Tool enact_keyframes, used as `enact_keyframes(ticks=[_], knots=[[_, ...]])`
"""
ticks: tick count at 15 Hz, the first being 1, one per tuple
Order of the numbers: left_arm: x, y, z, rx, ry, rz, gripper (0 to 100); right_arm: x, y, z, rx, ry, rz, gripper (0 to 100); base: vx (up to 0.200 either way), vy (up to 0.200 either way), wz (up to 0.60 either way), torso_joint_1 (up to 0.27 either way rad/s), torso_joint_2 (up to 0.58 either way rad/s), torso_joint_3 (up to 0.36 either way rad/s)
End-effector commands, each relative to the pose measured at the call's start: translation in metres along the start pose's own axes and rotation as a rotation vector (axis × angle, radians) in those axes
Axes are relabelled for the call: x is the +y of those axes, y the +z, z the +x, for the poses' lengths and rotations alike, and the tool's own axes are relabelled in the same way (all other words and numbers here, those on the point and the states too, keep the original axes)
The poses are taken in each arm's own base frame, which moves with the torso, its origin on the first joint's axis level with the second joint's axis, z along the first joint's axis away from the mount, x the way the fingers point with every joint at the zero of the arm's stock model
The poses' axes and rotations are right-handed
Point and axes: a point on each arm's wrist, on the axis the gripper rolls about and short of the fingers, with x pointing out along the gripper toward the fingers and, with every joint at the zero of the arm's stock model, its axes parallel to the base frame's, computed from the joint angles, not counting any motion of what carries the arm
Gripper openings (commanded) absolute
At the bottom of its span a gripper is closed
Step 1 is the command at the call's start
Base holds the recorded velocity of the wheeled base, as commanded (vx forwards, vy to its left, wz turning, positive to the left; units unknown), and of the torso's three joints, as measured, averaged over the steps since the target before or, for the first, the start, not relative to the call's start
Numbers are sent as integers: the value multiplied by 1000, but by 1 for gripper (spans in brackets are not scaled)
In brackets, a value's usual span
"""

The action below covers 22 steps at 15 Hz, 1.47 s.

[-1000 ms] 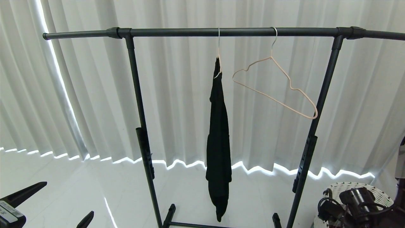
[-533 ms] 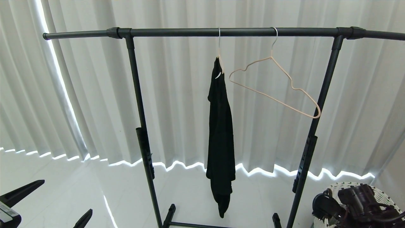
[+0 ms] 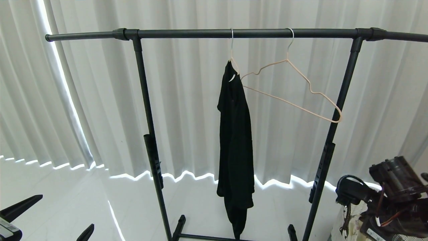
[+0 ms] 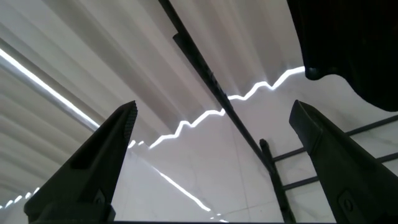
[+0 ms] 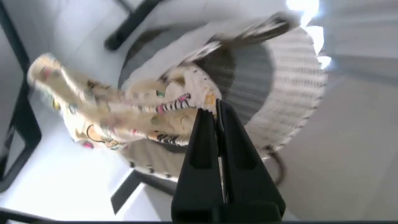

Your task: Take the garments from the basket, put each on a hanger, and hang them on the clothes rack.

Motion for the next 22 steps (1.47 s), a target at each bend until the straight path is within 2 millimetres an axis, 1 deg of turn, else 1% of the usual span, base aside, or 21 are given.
enact_keyframes(ticks=[1,3,5,8,10,12,13,14,15,16,18,19,20,22], knots=[[0,0,1,9,1,0,100,-13,14,-40,-172,-50,19,0,-200,0,0,7,7,2],[0,1,3,14,-2,1,100,-16,24,-58,-225,-54,4,0,-200,0,0,-5,2,2],[1,3,7,32,-13,0,100,-17,29,-64,-241,-48,-7,0,-200,0,0,-2,-2,0],[10,23,32,69,-41,-5,100,-19,38,-71,-284,-19,-18,0,-200,0,0,-2,4,1],[14,34,44,75,-61,-41,100,-19,46,-74,-317,-8,-23,0,-200,0,0,2,-2,2],[18,53,54,12,-107,-43,100,-27,66,-80,-415,72,9,0,0,0,0,0,0,0],[17,58,57,-1,-129,-39,100,-30,75,-81,-445,99,33,0,0,0,0,0,0,0],[14,65,61,-29,-176,-38,100,-33,93,-86,-496,131,63,0,0,0,0,0,0,0],[12,68,62,-42,-202,-48,100,-33,99,-87,-512,142,76,0,0,0,0,0,0,0],[5,83,62,-106,-307,-150,100,-32,118,-92,-562,175,103,0,0,0,0,0,0,0],[0,110,70,-141,-395,-351,100,-28,145,-99,-661,232,132,0,0,0,0,0,0,0],[0,115,73,-142,-401,-379,100,-25,152,-101,-686,241,137,0,0,0,0,0,0,0],[-2,117,81,-121,-407,-383,100,-21,168,-104,-740,254,144,0,0,0,0,0,0,0],[-10,117,83,-107,-439,-374,100,-17,187,-105,-805,257,135,0,0,0,0,0,0,0]])
